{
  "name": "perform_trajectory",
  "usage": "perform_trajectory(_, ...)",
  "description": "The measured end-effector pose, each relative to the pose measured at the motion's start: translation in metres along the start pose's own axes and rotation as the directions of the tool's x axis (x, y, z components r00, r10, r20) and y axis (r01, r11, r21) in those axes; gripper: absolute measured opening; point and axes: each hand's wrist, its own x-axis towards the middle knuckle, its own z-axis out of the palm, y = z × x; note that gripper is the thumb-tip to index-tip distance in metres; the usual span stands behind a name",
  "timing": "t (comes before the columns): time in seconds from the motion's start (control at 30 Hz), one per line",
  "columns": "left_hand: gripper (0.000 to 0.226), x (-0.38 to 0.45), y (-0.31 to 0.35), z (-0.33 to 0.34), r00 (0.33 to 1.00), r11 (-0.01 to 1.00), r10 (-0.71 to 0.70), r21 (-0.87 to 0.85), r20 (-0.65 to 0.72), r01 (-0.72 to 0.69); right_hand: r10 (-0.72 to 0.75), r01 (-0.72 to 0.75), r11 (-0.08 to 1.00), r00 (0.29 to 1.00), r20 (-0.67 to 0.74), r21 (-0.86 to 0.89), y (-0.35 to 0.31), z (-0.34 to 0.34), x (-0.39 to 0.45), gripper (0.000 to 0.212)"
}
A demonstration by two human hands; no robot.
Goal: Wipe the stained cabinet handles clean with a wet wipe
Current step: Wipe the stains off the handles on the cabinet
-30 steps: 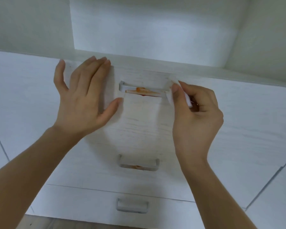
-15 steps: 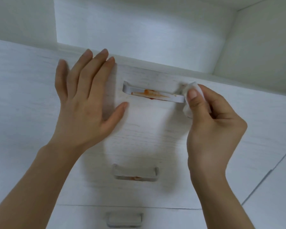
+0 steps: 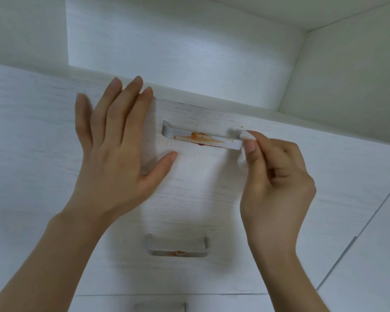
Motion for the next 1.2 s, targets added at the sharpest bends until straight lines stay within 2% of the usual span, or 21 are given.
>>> perform_trajectory(0.13, 0.072, 0.004, -0.002, -0.002, 0.999, 0.999, 0.039, 0.016, 0.006, -0.039, -0.037, 0.037, 0.999, 0.999, 0.013, -0.025, -0.005, -0.005, -0.003, 0.017)
perform_trajectory(0.3, 0.065, 0.004, -0.006, -0.004, 0.997, 0.997, 0.078, -0.001, -0.02, -0.078, 0.074, -0.064, 0.99, 0.994, -0.076, 0.125, -0.007, -0.001, 0.0, 0.015)
perform_trajectory(0.37, 0.068, 0.003, -0.004, -0.002, 0.997, 0.997, 0.072, 0.003, -0.001, -0.072, 0.052, -0.041, 0.99, 0.996, -0.076, 0.138, -0.009, 0.006, -0.003, 0.018)
perform_trajectory(0.47, 0.073, -0.002, -0.005, -0.001, 0.998, 0.998, 0.06, 0.0, 0.033, -0.06, -0.058, 0.061, 0.997, 0.995, -0.086, 0.036, -0.01, 0.009, -0.009, 0.019)
perform_trajectory(0.57, 0.075, -0.007, -0.008, -0.001, 0.994, 0.995, 0.095, 0.032, 0.044, -0.096, -0.1, 0.099, 0.995, 0.99, -0.097, -0.011, -0.006, 0.01, -0.009, 0.019)
perform_trajectory(0.67, 0.078, -0.008, -0.012, 0.001, 0.994, 0.993, 0.106, 0.044, 0.037, -0.108, -0.185, 0.181, 0.981, 0.981, -0.063, -0.065, -0.009, 0.014, -0.013, 0.02)
perform_trajectory(0.83, 0.077, -0.008, -0.016, 0.004, 0.99, 0.987, 0.144, 0.077, 0.008, -0.144, -0.108, 0.108, 0.994, 0.992, -0.06, -0.006, -0.015, 0.016, -0.015, 0.019)
perform_trajectory(0.97, 0.085, -0.005, -0.027, 0.0, 0.979, 0.971, 0.202, 0.128, 0.024, -0.204, -0.056, 0.06, 0.998, 0.988, -0.141, 0.026, -0.017, 0.01, -0.008, 0.018)
perform_trajectory(1.13, 0.096, 0.0, -0.03, -0.002, 0.988, 0.979, 0.152, 0.135, 0.009, -0.151, -0.216, 0.211, 0.969, 0.976, -0.031, -0.126, -0.022, 0.027, -0.018, 0.018)
perform_trajectory(1.2, 0.099, 0.001, -0.03, -0.002, 0.99, 0.981, 0.142, 0.129, 0.015, -0.143, -0.178, 0.168, 0.98, 0.98, -0.09, -0.111, -0.018, 0.027, -0.015, 0.017)
